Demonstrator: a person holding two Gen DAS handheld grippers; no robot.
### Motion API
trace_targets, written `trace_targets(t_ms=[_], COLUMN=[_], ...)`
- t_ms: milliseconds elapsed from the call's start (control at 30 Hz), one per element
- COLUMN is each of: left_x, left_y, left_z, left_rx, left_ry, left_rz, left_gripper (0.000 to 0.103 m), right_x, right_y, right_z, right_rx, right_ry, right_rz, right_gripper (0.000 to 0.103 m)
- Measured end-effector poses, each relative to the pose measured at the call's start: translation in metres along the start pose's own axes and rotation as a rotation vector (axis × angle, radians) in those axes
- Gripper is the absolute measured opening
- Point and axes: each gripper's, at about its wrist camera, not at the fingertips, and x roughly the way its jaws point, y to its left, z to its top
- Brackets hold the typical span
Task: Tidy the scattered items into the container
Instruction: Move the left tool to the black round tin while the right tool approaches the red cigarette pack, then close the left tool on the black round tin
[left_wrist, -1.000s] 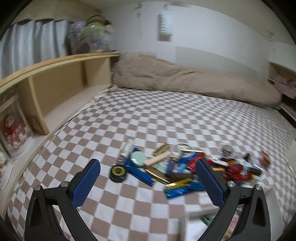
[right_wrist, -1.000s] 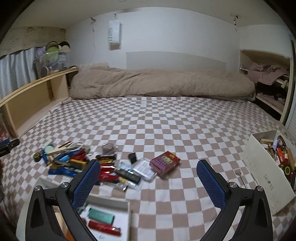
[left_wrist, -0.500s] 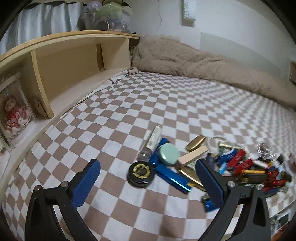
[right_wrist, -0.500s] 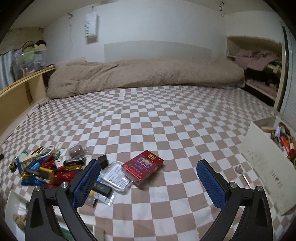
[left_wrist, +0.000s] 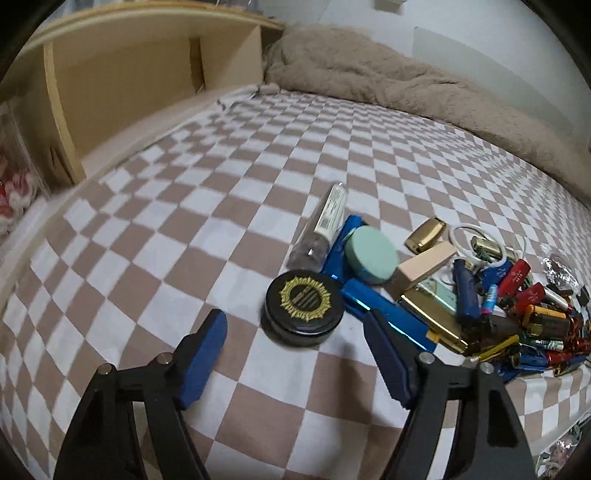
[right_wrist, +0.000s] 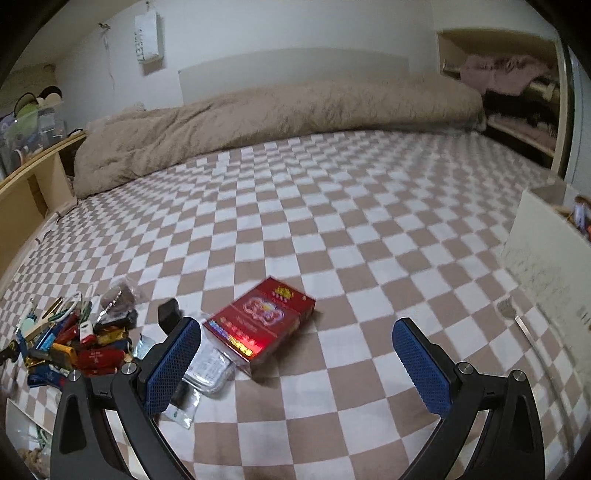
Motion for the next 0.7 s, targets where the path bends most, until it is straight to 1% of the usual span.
trace_targets(t_ms=[133,200,233,300,400,433,500,533,633,700], left_x=[0.004,0.009,0.011,0.012,0.013,0.012,0.012,0.011,0.009,0.009], left_y=[-0.002,-0.002,-0.003,-0.003,-0.004,-0.004,-0.002,-0.002,-0.002,-0.002], left_z=[-0.002,-0.005,-0.005,-0.005,-0.005,-0.005,-0.004,-0.004,-0.005,-0.005], left_rx=[0.004,0.009,0.012,0.013,0.012,0.011,0.004,0.002,0.001,0.001], left_ry=[0.016,0.033,0.041,0.041,0.04,0.038,0.035,0.034,0.035,0.035], left_rz=[-0.004,-0.001,0.005,0.01,0.012,0.015,0.009,0.008,0.008,0.007], left_gripper=[0.076,0.074,0.071,0.071,0.067,0.061,0.053,0.046,0.046,0.046], right_x=[0.009,0.014,0.016,0.02,0.026,0.027,0.028,0.029,0.03,0.034], right_y=[-0.003,-0.004,-0.003,0.0,0.003,0.004,0.007,0.007,0.009,0.013], right_z=[-0.005,-0.009,-0.011,-0.013,-0.014,-0.012,-0.009,-0.008,-0.003,0.0], right_rx=[-0.017,-0.025,-0.033,-0.052,-0.069,-0.072,-0.069,-0.059,-0.011,0.012], right_ry=[0.014,0.014,0.007,-0.003,0.008,0.008,0.006,0.006,0.014,0.04], right_rz=[-0.006,-0.017,-0.029,-0.039,-0.017,-0.011,0.003,0.016,0.065,0.084], right_gripper=[0.103,0.103,0.103,0.103,0.103,0.103,0.103,0.103,0.103,0.103])
